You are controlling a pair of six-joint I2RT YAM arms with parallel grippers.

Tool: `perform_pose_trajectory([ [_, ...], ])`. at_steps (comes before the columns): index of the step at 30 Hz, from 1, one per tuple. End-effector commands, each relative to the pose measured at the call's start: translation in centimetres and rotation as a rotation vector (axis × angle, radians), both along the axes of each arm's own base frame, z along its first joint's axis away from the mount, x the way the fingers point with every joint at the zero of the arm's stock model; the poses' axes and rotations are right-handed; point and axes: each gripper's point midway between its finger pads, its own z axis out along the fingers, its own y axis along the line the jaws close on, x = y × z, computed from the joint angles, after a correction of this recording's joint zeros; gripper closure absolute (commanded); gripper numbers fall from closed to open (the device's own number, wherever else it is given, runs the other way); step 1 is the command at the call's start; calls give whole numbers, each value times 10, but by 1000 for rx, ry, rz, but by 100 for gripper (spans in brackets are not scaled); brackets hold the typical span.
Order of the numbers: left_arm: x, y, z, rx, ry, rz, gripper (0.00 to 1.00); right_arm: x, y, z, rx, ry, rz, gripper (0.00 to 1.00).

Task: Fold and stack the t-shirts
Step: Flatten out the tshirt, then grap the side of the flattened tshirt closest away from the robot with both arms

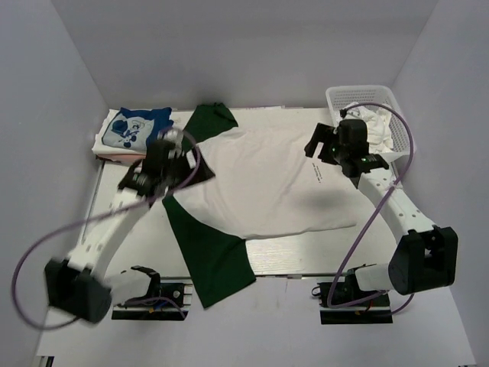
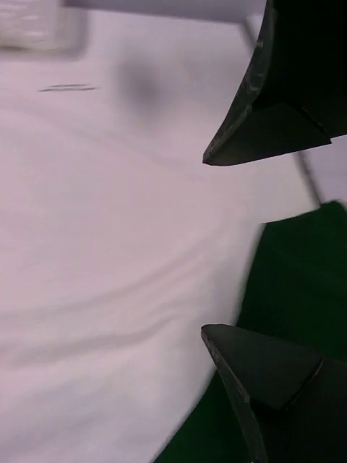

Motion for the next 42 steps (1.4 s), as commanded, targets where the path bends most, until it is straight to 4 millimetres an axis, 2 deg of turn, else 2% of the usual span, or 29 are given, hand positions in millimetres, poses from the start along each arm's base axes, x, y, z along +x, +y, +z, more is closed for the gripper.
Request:
perform_pose_trajectory([
  [1,-111,-12,-74,-149,283,-16,0,-16,-5,-26,36,61,-48,10],
  [2,-135,-17,-81,-181,322,-57,0,-19,-7,-28,37,68,-55,10],
  [3,-161,-26,-73,-243,307,-136,0,-26,-6,-36,41,94,-40,10],
  [4,-196,-32,-94,-316,437,-153,0,-32,-7,-34,51,94,-32,10],
  [6,-234,-37,-94,-378,483,-219,1,-39,-15,-41,26,101,-57,10],
  [8,-256,-27,-98,-359,557,-185,1,-42,-17,-42,29,96,-72,10],
  [10,-268,-26,-99,-341,617,-180,1,-44,-20,-49,23,101,-83,10],
  [11,-274,-25,-109,-334,676,-177,3,-44,-20,-52,20,109,-82,10],
  [14,-305,-14,-154,-188,905,-155,7,-45,-24,-65,3,149,-93,10],
  [16,-310,-12,-155,-93,943,-189,8,-44,-29,-72,-10,167,-112,10],
  [17,-295,-13,-147,-39,894,-179,8,-43,-29,-72,-13,168,-113,10],
  [18,-299,-6,-146,26,930,-159,8,-43,-32,-72,-18,173,-118,10],
  [21,-298,-13,-144,65,919,-195,8,-42,-34,-78,-19,190,-130,10],
  [23,-311,-12,-159,110,977,-193,8,-45,-38,-87,-28,216,-146,10],
  [26,-319,-17,-175,185,1005,-222,10,-45,-49,-95,-35,241,-206,10],
  [30,-325,-18,-184,283,1030,-246,12,-49,-57,-100,-20,269,-247,10],
  [33,-323,-24,-189,312,1012,-253,19,-55,-66,-106,-18,285,-281,10],
  [34,-323,-21,-192,343,1002,-254,30,-59,-70,-110,-14,294,-298,10],
  [35,-320,-22,-193,350,996,-250,35,-59,-71,-109,-13,291,-304,10],
  [36,-321,-23,-195,355,995,-258,41,-66,-72,-118,-19,312,-309,10],
  [37,-318,-30,-195,342,980,-266,49,-69,-75,-114,-13,304,-317,10],
  [38,-314,-36,-194,327,965,-272,64,-74,-78,-117,-18,317,-326,10],
  [39,-314,-40,-192,314,952,-276,72,-83,-86,-126,-43,337,-357,10],
  [40,-312,-44,-189,296,940,-273,81,-91,-91,-124,-51,342,-375,10],
  [41,-309,-46,-184,278,910,-280,93,-103,-95,-129,-69,381,-387,10],
  [42,-308,-48,-181,261,902,-270,97,-109,-101,-128,-78,384,-402,10],
])
